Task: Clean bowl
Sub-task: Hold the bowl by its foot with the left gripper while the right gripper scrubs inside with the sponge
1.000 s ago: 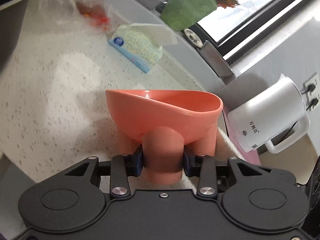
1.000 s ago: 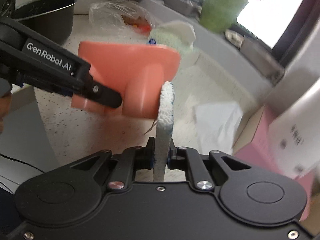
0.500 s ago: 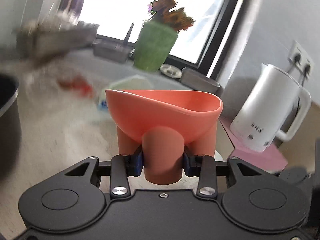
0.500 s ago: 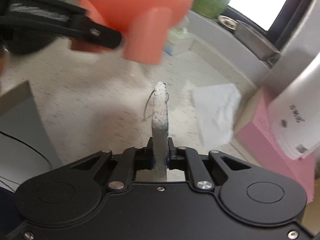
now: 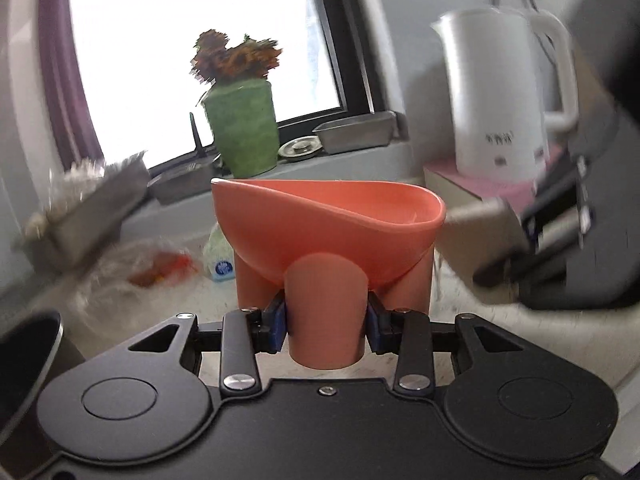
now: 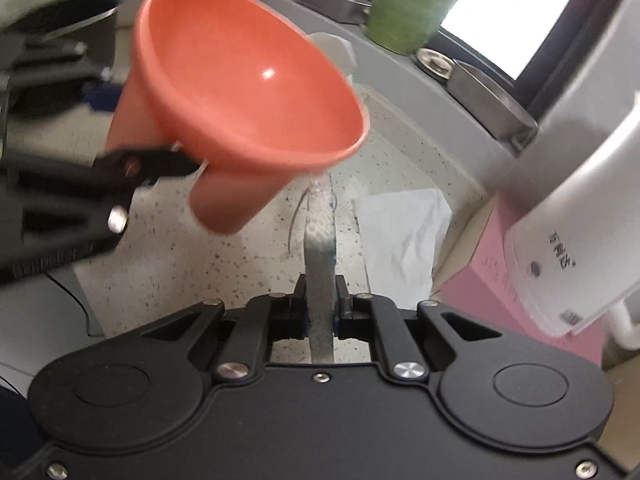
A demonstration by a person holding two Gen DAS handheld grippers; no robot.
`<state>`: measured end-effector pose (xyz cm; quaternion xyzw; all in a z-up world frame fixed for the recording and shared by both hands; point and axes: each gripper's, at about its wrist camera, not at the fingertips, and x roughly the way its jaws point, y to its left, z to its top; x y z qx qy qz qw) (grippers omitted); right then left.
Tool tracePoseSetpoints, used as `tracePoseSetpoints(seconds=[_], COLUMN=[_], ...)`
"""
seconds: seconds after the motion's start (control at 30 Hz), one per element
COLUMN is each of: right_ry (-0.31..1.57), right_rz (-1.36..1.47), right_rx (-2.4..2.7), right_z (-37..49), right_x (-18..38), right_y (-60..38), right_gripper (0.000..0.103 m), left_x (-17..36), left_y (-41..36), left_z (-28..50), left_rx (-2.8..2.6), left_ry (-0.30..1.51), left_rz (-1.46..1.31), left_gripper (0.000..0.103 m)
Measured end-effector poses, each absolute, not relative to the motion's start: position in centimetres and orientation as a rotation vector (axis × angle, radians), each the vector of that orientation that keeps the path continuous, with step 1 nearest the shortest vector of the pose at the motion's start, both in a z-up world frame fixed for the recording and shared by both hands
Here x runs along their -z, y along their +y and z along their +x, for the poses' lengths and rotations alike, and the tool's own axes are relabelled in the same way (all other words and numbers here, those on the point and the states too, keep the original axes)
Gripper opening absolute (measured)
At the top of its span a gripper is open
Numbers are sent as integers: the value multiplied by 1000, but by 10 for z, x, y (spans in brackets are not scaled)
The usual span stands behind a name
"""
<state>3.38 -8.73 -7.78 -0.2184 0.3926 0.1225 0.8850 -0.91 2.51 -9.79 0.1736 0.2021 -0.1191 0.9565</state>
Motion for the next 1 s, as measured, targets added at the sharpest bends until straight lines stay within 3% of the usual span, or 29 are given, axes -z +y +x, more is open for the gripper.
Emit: tracePoseSetpoints(seconds=[0.27,0.53,0.83,1.0], right_ry=[707,736,928,937], right_rz=[-599,-674,-325,-219], right_rx=[-254,-401,-593,-601], right_z=[28,20,46,53], right_x=[67,63,45,46], right_y=[-82,-69,-91,-105], right_gripper=[11,12,12,12], left_x=[119,140,168,176], left_y=[6,-7,-18,-18], left_z=[-13,-22,-40,-41], left_rx=[294,359,466,489], left_ry=[377,202,106,103], left_rz=[678,1055,1225,1233], left_gripper=[37,37,37,37])
